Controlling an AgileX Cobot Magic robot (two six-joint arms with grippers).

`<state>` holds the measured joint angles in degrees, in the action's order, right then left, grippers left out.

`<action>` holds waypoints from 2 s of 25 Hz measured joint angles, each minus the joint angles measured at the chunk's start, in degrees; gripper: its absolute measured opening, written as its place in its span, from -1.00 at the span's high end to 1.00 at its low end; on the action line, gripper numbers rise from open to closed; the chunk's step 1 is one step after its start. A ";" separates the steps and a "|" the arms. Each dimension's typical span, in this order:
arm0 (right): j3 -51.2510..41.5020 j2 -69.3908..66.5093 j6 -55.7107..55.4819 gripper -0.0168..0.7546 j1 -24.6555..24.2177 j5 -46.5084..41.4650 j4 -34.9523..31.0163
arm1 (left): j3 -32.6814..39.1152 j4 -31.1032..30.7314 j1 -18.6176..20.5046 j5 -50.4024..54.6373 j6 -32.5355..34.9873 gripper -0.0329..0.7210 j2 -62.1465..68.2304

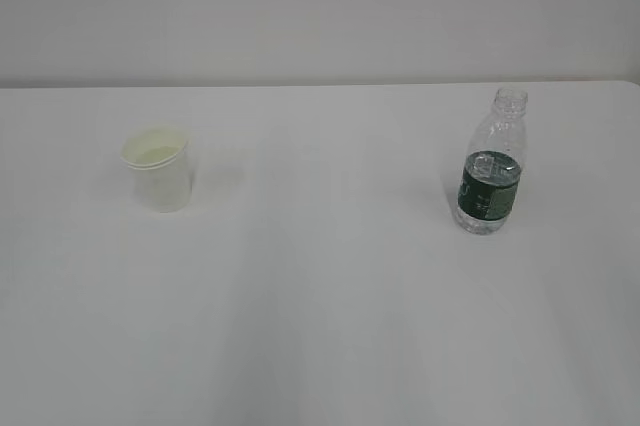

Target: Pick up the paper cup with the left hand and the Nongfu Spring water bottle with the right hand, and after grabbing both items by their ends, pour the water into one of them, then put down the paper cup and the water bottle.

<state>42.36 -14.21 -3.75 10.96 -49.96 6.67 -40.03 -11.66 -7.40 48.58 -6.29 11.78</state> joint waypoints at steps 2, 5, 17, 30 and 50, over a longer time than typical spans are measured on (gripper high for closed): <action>0.00 1.50 0.00 -0.57 0.00 -1.85 0.00 | -0.80 0.99 0.00 3.62 0.23 -0.35 0.00; 0.00 3.32 0.00 -0.57 0.00 -3.94 -0.02 | -1.91 2.15 0.00 8.61 0.67 -0.35 -0.05; 0.12 9.52 0.00 -0.57 0.00 -14.25 -0.91 | -2.35 8.02 0.00 18.83 0.87 -0.35 -0.19; -0.83 14.75 0.00 -0.56 0.00 -19.59 1.60 | 1.56 8.49 0.00 19.24 0.95 -0.32 -0.87; -13.13 15.30 -0.37 -0.57 0.00 -16.26 2.43 | 7.32 8.74 0.00 15.57 0.95 -0.29 -6.60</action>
<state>29.23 1.09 -4.11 10.96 -66.23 9.10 -32.72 -2.92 -7.40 64.15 -5.35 5.18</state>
